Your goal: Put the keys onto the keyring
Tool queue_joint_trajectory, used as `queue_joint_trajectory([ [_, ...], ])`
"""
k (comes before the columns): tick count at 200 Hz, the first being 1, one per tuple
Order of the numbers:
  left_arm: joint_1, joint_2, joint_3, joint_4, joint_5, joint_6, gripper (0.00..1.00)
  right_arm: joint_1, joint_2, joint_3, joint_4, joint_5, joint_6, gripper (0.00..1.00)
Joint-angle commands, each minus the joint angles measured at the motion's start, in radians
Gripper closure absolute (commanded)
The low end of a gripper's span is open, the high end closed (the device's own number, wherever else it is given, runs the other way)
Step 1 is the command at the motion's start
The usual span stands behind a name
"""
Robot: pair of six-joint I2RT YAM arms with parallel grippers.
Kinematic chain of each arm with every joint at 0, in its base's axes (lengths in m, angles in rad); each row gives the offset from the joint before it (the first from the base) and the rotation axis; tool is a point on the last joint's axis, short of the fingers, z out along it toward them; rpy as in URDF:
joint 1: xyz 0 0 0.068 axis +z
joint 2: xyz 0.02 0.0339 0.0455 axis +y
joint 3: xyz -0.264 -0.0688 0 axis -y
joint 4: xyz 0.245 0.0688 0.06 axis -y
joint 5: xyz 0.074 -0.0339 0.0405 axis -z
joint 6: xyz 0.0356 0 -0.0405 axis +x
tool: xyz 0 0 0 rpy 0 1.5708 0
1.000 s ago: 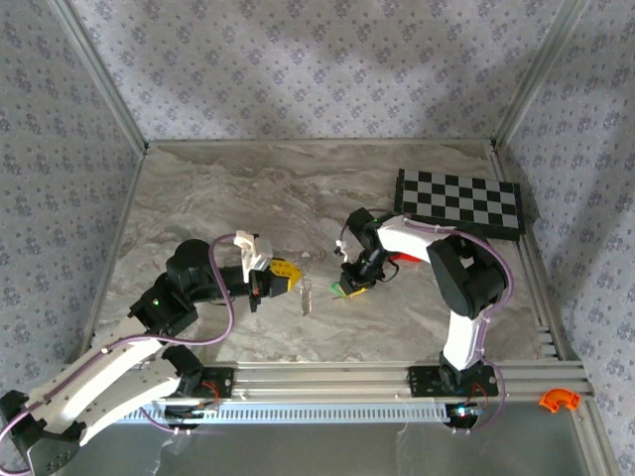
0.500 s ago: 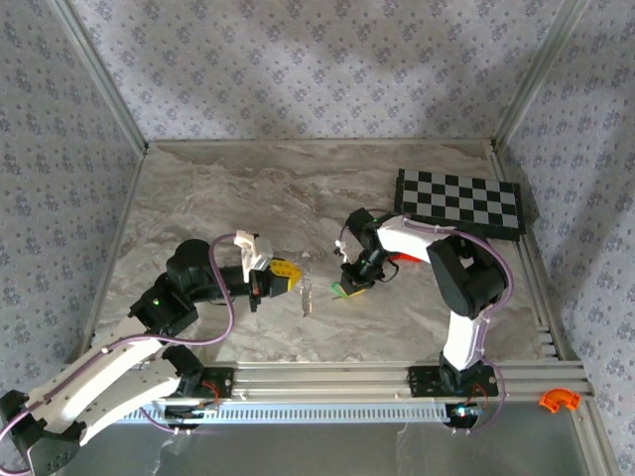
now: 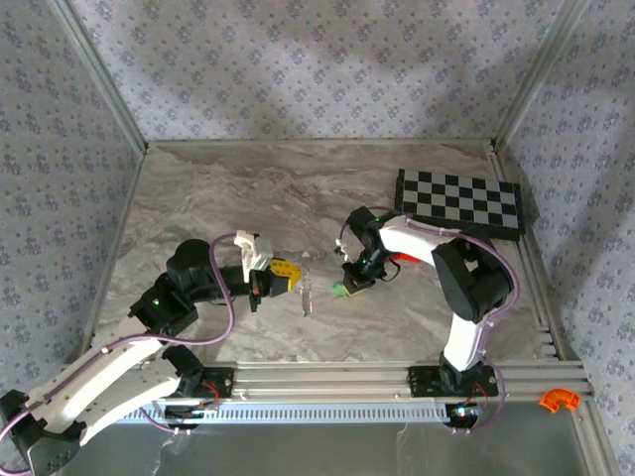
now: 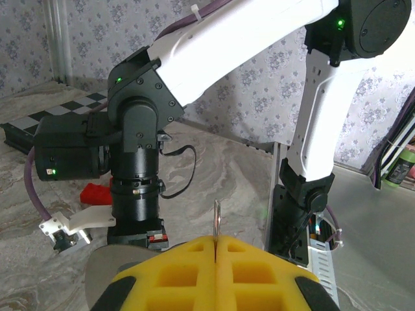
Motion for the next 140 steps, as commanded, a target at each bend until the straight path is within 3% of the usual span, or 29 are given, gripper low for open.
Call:
queue_joint_trajectory([
  [1, 0.005, -0.002, 0.048, 0.033, 0.008, -0.007, 1.00, 0.019, -0.059, 0.007, -0.034, 0.035, -0.027, 0.99],
  [52, -0.002, -0.004, 0.070, 0.030, 0.012, -0.010, 1.00, 0.060, -0.264, -0.041, 0.052, 0.020, -0.037, 0.99],
  [140, -0.005, -0.056, 0.145, -0.058, 0.003, 0.014, 1.00, 0.164, -0.767, -0.078, 0.325, -0.061, 0.048, 0.99],
])
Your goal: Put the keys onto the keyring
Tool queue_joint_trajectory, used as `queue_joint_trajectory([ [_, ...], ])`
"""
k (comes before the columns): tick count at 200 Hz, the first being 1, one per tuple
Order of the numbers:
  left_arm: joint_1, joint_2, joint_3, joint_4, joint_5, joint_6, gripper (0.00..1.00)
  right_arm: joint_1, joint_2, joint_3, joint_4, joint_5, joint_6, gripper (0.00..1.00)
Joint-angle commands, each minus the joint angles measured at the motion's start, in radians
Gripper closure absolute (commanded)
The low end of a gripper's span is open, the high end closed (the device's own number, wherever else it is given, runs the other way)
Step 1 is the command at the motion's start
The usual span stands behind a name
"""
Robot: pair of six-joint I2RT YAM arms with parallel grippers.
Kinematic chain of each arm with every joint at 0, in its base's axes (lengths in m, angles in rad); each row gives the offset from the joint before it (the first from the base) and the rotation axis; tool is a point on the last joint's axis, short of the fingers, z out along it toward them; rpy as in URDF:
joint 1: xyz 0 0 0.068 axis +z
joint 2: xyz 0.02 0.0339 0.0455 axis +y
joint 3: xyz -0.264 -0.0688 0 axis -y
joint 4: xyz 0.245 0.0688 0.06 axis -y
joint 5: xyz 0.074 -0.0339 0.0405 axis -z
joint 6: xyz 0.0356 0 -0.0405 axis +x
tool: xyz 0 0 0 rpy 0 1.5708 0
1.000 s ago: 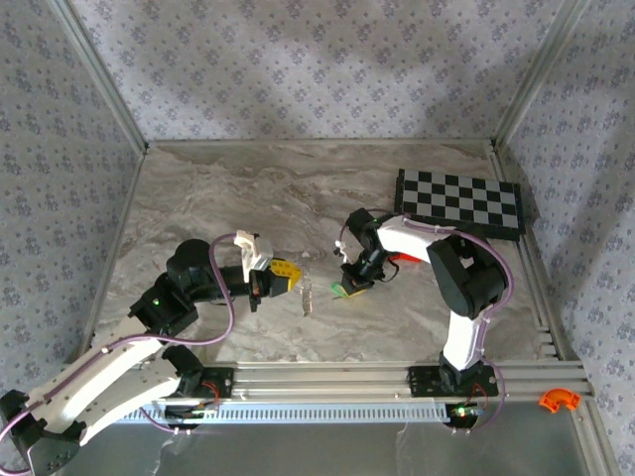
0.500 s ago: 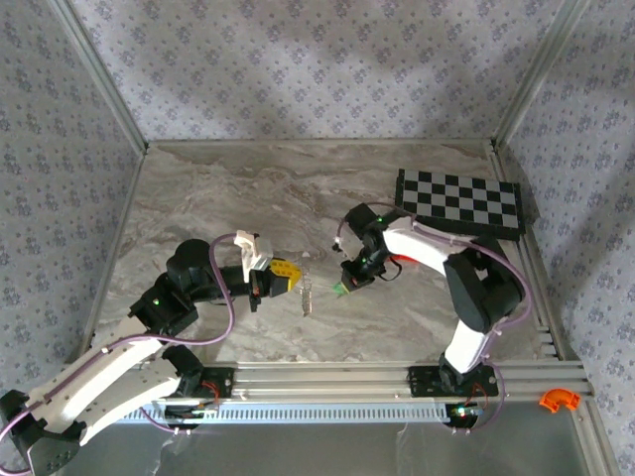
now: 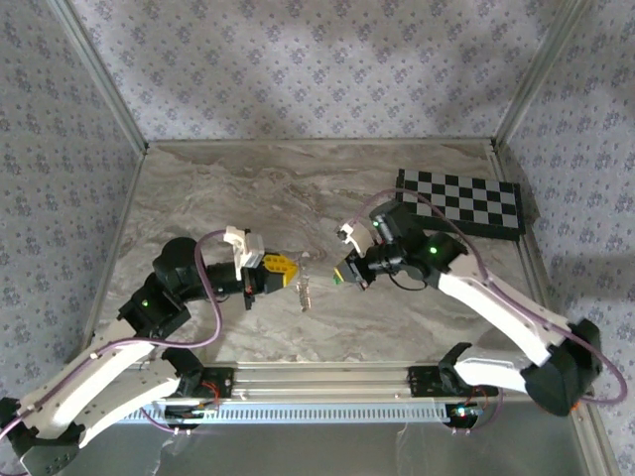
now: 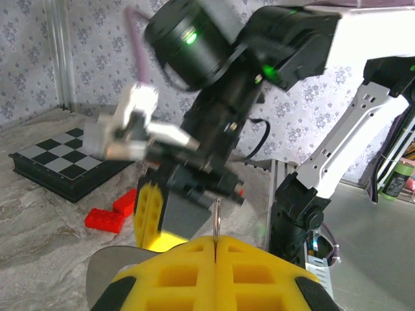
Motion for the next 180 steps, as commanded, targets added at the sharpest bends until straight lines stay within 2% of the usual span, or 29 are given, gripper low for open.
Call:
queue_joint_trajectory([
  [1, -0.004, -0.026, 0.070, -0.018, 0.006, 0.014, 1.00, 0.029, -0.103, 0.021, 0.121, -0.048, 0.043, 0.99],
  [42, -0.005, -0.006, 0.145, -0.053, 0.047, 0.045, 1.00, 0.132, -0.196, 0.116, 0.221, -0.046, 0.046, 1.00],
  [87, -0.011, 0.016, 0.193, -0.053, 0.086, 0.046, 1.00, 0.252, -0.197, 0.212, 0.218, 0.057, -0.033, 1.00],
  [180, -0.031, 0.054, 0.206, -0.028, 0.072, 0.044, 1.00, 0.283, -0.187, 0.242, 0.215, 0.106, -0.062, 1.00],
])
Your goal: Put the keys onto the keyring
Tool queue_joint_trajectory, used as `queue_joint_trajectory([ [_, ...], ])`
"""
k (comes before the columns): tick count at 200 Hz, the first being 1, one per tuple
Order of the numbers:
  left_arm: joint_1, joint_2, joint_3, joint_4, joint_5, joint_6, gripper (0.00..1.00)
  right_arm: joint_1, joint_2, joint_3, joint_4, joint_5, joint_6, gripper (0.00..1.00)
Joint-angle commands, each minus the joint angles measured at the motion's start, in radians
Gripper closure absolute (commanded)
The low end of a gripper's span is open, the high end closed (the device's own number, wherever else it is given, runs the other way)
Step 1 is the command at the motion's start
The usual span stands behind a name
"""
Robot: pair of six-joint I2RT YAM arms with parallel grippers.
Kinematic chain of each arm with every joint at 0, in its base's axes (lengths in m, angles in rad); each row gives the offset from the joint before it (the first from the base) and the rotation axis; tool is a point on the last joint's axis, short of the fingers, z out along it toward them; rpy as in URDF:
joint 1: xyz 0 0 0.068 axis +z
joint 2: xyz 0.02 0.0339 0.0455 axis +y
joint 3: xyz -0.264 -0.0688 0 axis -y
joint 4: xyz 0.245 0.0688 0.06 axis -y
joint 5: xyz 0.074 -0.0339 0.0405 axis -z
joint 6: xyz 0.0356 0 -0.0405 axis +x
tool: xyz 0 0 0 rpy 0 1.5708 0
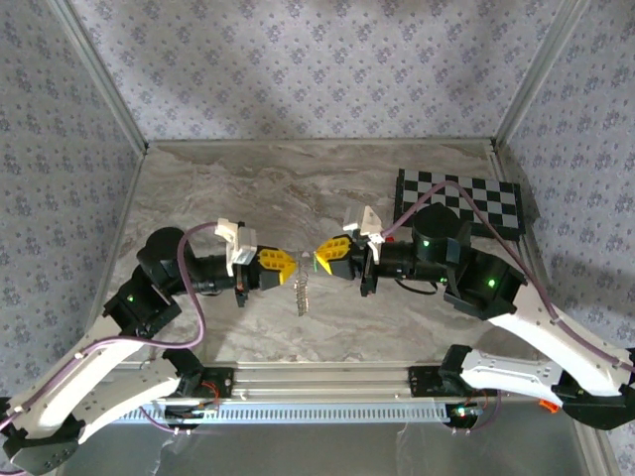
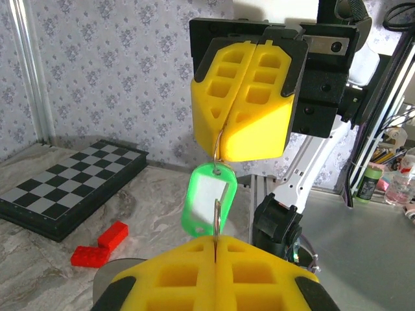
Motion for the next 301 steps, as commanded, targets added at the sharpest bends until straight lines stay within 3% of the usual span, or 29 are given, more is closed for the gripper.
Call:
queue_joint_trajectory([
  [1, -0.008, 0.013, 0.044, 0.041, 0.017, 0.013, 1.00, 0.008, 0.000, 0.038, 0.005, 0.019, -0.024, 1.00],
  [301, -0.019, 0.039, 0.045, 0.058, 0.006, 0.005, 1.00, 0.039, -0.025, -0.017, -0.008, 0.085, -0.138, 1.00],
])
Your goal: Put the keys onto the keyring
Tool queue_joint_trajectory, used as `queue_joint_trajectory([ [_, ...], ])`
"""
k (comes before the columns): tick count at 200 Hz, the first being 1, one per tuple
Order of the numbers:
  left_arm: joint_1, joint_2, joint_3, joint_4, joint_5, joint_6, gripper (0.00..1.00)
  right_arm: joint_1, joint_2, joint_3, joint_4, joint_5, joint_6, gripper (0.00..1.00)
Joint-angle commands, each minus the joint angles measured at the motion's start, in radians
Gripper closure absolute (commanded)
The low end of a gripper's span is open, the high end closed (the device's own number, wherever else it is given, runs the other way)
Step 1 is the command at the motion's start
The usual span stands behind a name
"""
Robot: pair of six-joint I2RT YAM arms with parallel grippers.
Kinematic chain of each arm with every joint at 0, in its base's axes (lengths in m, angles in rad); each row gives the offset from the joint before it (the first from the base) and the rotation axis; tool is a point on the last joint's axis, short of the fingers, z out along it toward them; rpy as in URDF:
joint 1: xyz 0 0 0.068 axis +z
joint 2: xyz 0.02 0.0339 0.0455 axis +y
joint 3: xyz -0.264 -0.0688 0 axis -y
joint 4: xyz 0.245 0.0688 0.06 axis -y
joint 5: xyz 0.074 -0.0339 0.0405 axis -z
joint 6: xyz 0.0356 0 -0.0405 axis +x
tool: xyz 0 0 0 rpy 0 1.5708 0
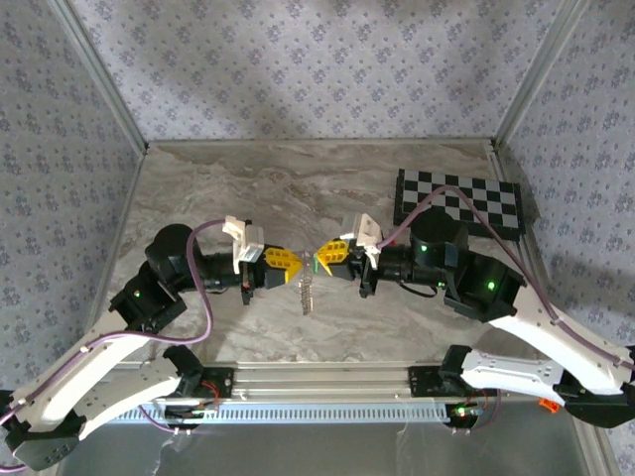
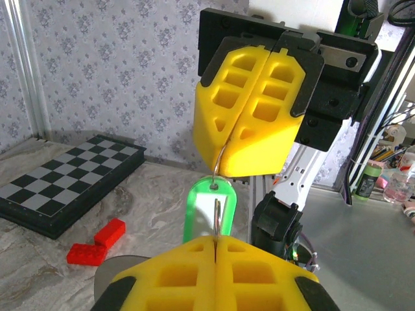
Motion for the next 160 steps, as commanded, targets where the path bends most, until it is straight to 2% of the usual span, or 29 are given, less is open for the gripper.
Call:
queue_joint_trajectory([
  [1, -0.006, 0.006, 0.042, 0.047, 0.009, 0.006, 1.00, 0.008, -0.015, -0.003, 0.006, 0.010, -0.020, 1.00],
  [160, -0.015, 0.012, 0.034, 0.065, -0.005, 0.004, 1.00, 0.008, 0.010, 0.000, -0.012, 0.000, -0.010, 1.00],
])
